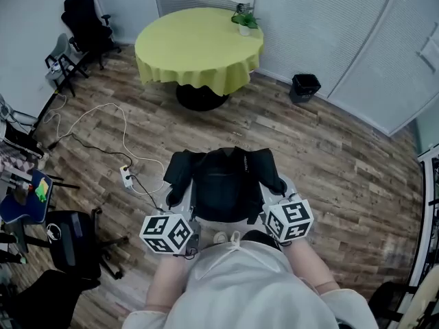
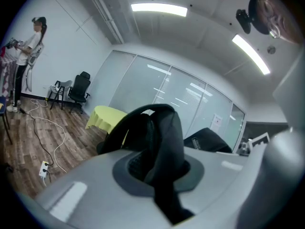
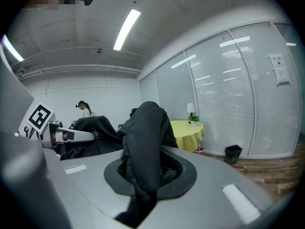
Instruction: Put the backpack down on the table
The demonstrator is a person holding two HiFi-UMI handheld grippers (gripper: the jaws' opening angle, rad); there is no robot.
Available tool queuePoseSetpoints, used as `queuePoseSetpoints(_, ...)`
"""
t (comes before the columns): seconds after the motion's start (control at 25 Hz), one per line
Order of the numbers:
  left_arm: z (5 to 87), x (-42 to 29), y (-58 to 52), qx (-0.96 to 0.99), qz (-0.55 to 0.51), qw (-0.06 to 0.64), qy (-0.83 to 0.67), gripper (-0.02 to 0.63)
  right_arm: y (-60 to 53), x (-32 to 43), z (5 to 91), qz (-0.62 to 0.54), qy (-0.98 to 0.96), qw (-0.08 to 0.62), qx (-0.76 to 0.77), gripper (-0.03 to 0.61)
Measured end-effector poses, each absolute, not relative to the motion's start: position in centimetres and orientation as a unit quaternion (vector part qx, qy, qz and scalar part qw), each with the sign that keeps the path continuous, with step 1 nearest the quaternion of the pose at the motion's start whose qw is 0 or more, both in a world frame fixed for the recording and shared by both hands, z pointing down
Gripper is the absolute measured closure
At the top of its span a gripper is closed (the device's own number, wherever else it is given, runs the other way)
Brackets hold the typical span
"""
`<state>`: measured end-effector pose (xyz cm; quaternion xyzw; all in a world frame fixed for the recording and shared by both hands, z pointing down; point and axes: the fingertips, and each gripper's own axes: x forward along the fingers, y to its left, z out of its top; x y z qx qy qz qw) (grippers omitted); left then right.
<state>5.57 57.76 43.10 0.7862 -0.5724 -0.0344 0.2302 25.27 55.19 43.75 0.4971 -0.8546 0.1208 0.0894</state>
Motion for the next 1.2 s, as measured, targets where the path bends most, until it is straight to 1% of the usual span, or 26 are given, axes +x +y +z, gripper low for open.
queuePoseSetpoints(0.28,43.3,2.1,53.1,0.769,-0.034,0.231,-0.595,0.578,49.5,21.7,43.9,0.122,-0.868,0.099,0.472,0.538)
queuePoseSetpoints(0.64,44.3,0.0,44.8,0.737,-0.031,0.229,-0.635,0.58,39.3,19.1,45.4,0.134,-0.893,0.098,0.418,0.537)
queuePoseSetpoints(0.88,43.9,0.7,35.9,0.718,-0.032,0.228,-0.657,0.578,29.8,19.4,44.7,0.127,-0.907,0.098,0.389,0.538)
queuePoseSetpoints(1.2,43.7,3.3,23.5,0.715,-0.035,0.223,-0.662,0.578,16.8,21.7,44.1,0.111,-0.918,0.102,0.367,0.538)
